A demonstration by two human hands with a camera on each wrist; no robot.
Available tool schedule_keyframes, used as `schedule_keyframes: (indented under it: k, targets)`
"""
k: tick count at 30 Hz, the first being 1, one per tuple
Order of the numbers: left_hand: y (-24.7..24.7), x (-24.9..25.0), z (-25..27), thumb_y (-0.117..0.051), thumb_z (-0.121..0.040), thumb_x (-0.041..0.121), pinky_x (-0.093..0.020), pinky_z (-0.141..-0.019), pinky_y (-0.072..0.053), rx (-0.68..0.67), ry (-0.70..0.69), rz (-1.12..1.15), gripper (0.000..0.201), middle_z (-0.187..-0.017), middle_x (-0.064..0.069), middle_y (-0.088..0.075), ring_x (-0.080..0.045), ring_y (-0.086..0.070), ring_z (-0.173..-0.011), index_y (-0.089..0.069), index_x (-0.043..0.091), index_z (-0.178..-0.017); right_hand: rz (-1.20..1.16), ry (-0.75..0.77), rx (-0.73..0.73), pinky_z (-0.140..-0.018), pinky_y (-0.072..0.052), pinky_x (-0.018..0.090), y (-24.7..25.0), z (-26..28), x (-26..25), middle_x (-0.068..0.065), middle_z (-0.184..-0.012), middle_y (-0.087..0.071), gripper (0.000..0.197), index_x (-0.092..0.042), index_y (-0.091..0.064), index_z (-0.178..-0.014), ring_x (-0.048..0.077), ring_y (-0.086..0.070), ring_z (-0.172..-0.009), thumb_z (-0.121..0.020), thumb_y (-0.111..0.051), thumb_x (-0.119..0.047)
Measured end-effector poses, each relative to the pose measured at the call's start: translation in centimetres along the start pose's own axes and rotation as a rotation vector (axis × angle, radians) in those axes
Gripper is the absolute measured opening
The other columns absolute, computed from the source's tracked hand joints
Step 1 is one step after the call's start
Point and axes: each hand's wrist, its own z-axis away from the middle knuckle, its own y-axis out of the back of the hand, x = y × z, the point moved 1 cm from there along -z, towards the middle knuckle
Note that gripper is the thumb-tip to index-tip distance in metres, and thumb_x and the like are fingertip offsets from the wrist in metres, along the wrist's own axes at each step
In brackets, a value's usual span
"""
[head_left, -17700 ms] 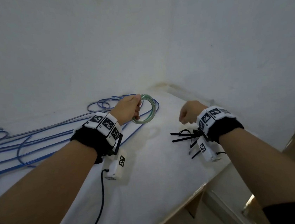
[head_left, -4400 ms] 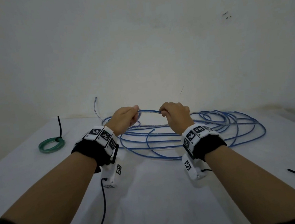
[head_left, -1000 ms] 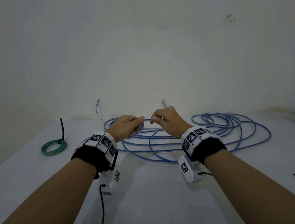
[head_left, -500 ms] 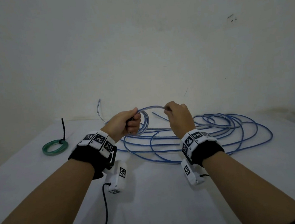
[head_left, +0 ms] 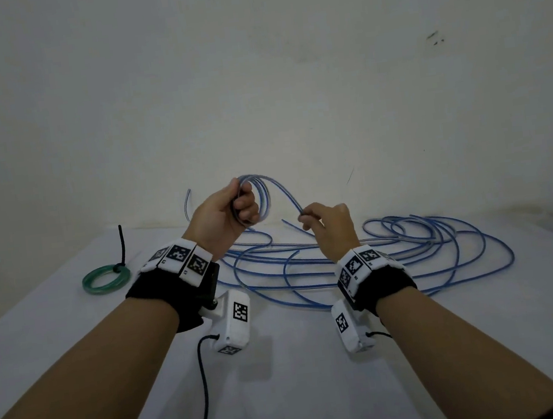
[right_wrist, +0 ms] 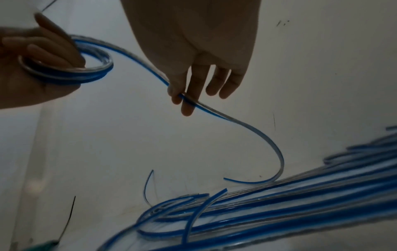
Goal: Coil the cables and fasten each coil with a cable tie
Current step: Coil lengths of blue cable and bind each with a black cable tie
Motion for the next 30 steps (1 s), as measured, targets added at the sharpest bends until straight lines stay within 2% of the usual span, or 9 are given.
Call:
schedule_keyframes:
  k: [5,10,12,14,18,21,24,27,30]
  targets:
    - [0.6,0.7,-0.4,-0.023,-0.101,0.025,-0.016,-0.054,-0.040,0.064,-0.122,0.113,0.037,-0.053,0.009,-0.041,-0.006,-0.039,-0.047,-0.047,0.017,-0.074,-0.052,-0.125,-0.087,-0.080,-0.042,0.028,-0.1,0.4,0.4,0.016,-0.109,-0.059,0.019,-0.001,-0.058,-0.108,0.022,-0.053,-0.091,-0.096,-0.043,-0.004]
    - [0.5,0.1,-0.8,-0.022,-0.102,0.019,-0.021,-0.059,-0.037,0.093,-0.173,-0.120,0.033,-0.055,0.008,-0.046,-0.009,-0.042,-0.052,-0.042,0.013,-0.077,0.061,0.065,-0.161,-0.069,-0.027,0.018,-0.4,0.5,-0.4,0.008,-0.089,-0.043,0.027,-0.006,-0.065,-0.111,0.017,-0.042,-0.085,-0.096,-0.043,-0.005]
    - [0.3,-0.4,-1.1,-0.024,-0.103,0.019,-0.024,-0.063,-0.038,0.142,-0.188,-0.300,0.034,-0.058,0.007,-0.050,-0.011,-0.045,-0.055,-0.043,0.012,-0.077,0.062,0.102,-0.245,-0.070,-0.028,0.021,-0.5,0.6,-1.4,-0.002,-0.080,-0.041,0.029,-0.008,-0.064,-0.116,0.016,-0.042,-0.086,-0.097,-0.042,-0.007]
    - [0.2,-0.8,-1.2,-0.026,-0.103,0.020,-0.020,-0.063,-0.040,0.225,-0.239,-0.569,0.033,-0.067,0.002,-0.055,-0.009,-0.051,-0.059,-0.046,0.010,-0.079,0.031,0.132,-0.316,-0.073,-0.032,0.024,-0.5,0.7,-2.6,0.001,-0.082,-0.045,0.030,-0.007,-0.061,-0.120,0.017,-0.044,-0.086,-0.098,-0.040,-0.008]
    - [0.2,-2.2,-1.3,-0.031,-0.101,0.014,-0.019,-0.074,-0.050,0.295,-0.381,-0.777,0.026,-0.081,-0.001,-0.062,-0.008,-0.063,-0.073,-0.049,0.016,-0.084,-0.037,0.169,-0.390,-0.060,-0.035,0.013,-0.2,1.3,-4.3,0.002,-0.074,-0.052,0.022,-0.005,-0.054,-0.115,0.011,-0.046,-0.066,-0.097,-0.044,-0.012]
    - [1.0,-2.9,-1.0,-0.033,-0.101,0.017,-0.027,-0.084,-0.051,0.231,-0.352,-0.984,0.024,-0.084,0.002,-0.065,-0.017,-0.063,-0.085,-0.053,0.014,-0.087,-0.090,0.166,-0.428,-0.058,-0.035,0.020,0.2,1.4,-4.8,-0.001,-0.068,-0.050,0.015,-0.003,-0.058,-0.100,0.013,-0.044,-0.061,-0.095,-0.048,-0.013]
    - [1.3,-3.3,-0.7,-0.035,-0.100,0.020,-0.032,-0.078,-0.049,0.170,-0.268,-1.190,0.026,-0.082,-0.001,-0.063,-0.021,-0.062,-0.081,-0.052,0.001,-0.091,-0.108,0.176,-0.410,-0.056,-0.032,0.019,0.8,1.2,-4.9,-0.007,-0.061,-0.046,0.015,-0.002,-0.063,-0.092,0.007,-0.040,-0.055,-0.093,-0.053,-0.014]
    - [1.1,-3.4,-0.5,-0.036,-0.100,0.020,-0.033,-0.070,-0.044,0.120,-0.197,-1.296,0.024,-0.074,0.000,-0.056,-0.025,-0.057,-0.074,-0.046,0.004,-0.086,-0.060,0.225,-0.373,-0.056,-0.033,0.016,1.0,1.4,-4.8,-0.009,-0.061,-0.042,0.016,-0.005,-0.055,-0.099,0.005,-0.039,-0.054,-0.086,-0.061,-0.012]
    - [1.0,-3.3,-0.3,-0.035,-0.100,0.022,-0.037,-0.070,-0.045,0.096,-0.124,-1.292,0.028,-0.069,-0.001,-0.054,-0.021,-0.054,-0.066,-0.047,0.001,-0.086,-0.049,0.307,-0.293,-0.063,-0.040,0.025,0.9,1.1,-4.5,-0.004,-0.070,-0.047,0.018,-0.009,-0.049,-0.096,0.007,-0.042,-0.061,-0.084,-0.062,-0.007]
